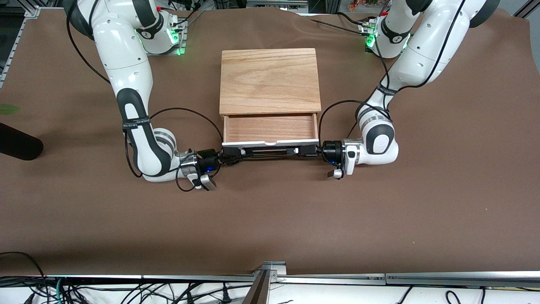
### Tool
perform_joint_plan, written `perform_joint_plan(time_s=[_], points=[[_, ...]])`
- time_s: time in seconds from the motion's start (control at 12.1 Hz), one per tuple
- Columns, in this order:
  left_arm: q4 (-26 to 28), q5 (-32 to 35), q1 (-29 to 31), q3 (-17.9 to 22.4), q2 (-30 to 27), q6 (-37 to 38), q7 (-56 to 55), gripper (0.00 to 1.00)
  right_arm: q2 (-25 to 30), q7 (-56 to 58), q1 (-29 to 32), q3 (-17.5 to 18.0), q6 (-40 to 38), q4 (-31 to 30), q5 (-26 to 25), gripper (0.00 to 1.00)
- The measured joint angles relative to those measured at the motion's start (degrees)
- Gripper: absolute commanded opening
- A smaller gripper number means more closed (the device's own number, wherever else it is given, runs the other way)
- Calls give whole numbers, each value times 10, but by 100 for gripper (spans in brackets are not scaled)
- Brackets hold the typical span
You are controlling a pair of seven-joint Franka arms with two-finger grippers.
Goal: Pull top drawer with both arms simultaneously
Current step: 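Pull the handle outward with both grippers to slide the drawer open, then open the right gripper and withdraw it while the left gripper releases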
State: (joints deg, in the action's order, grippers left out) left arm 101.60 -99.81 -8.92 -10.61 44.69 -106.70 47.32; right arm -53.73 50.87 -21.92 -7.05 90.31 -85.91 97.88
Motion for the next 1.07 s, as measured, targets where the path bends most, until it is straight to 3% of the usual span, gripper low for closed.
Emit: perform_joint_plan(time_s=[0.41, 0.58, 0.66, 0.83, 0.91, 0.99, 1.07], points=[[-40, 3, -9, 13, 25, 2, -26, 0, -16, -27, 3, 1, 19, 31, 0, 13], [-54, 4, -16, 22, 33, 7, -31, 0, -19, -31, 5, 1, 22, 37, 0, 21], [-57, 4, -18, 25, 35, 10, -34, 0, -19, -31, 5, 1, 23, 37, 1, 33], [-57, 4, -19, 28, 36, 17, -39, 0, -24, -31, 21, -4, 67, 55, 18, 86], [-57, 4, -19, 29, 36, 18, -39, 18, -28, -31, 32, -6, 71, 60, 18, 100], [-57, 4, -19, 29, 36, 18, -39, 54, -31, -31, 39, -6, 71, 63, 18, 100], [-57, 4, -19, 29, 36, 19, -39, 100, -33, -31, 41, -6, 71, 65, 18, 100]])
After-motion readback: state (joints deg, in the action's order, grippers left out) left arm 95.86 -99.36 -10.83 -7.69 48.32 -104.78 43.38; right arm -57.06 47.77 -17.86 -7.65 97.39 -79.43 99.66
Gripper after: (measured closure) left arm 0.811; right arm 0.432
